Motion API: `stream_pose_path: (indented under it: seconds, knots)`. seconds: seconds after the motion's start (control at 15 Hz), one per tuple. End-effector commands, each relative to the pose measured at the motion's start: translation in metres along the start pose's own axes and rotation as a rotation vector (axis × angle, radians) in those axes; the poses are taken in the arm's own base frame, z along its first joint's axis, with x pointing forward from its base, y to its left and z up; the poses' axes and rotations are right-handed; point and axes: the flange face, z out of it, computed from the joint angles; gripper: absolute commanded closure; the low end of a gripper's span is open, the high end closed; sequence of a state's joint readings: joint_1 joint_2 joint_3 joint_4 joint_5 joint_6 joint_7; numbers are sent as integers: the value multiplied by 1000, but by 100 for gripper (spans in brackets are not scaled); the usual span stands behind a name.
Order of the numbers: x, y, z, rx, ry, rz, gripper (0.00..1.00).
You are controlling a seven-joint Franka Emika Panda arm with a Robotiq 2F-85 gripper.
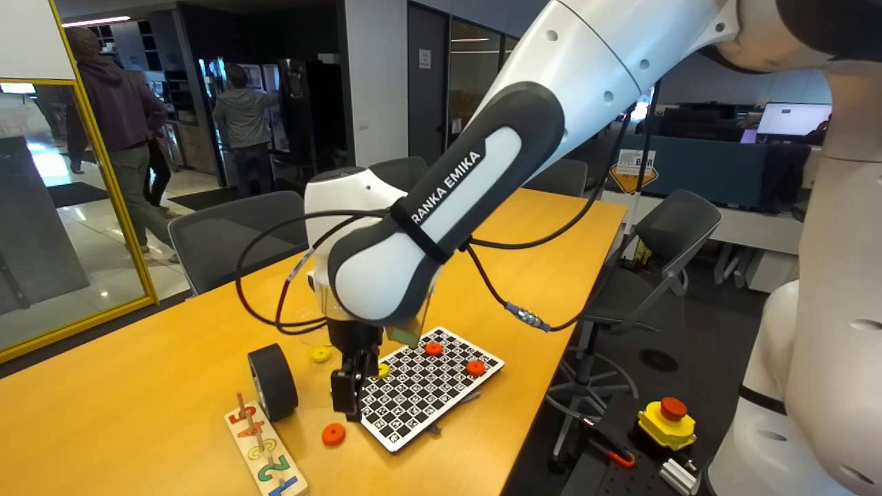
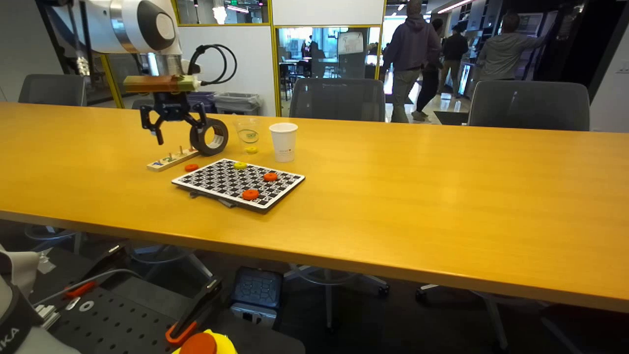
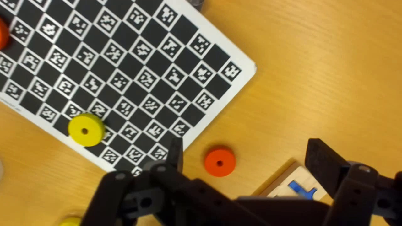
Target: Divide the rings equally and put some in the clear cup and the rest in the white cup
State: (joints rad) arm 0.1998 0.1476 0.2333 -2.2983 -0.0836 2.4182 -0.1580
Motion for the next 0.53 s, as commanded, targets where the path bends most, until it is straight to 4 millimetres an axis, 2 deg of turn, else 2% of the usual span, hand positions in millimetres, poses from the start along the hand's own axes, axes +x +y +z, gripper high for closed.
stream_pose_path:
  seconds: [0.0, 0.2, 0.33, 0.47]
  knots:
    - [-20, -56, 9, -63, 18, -191, 0]
    - [-28, -93, 22, -110, 40, -344, 0]
    - [-31, -106, 27, -145, 56, -437, 0]
    - [-29, -109, 31, -165, 66, -498, 0]
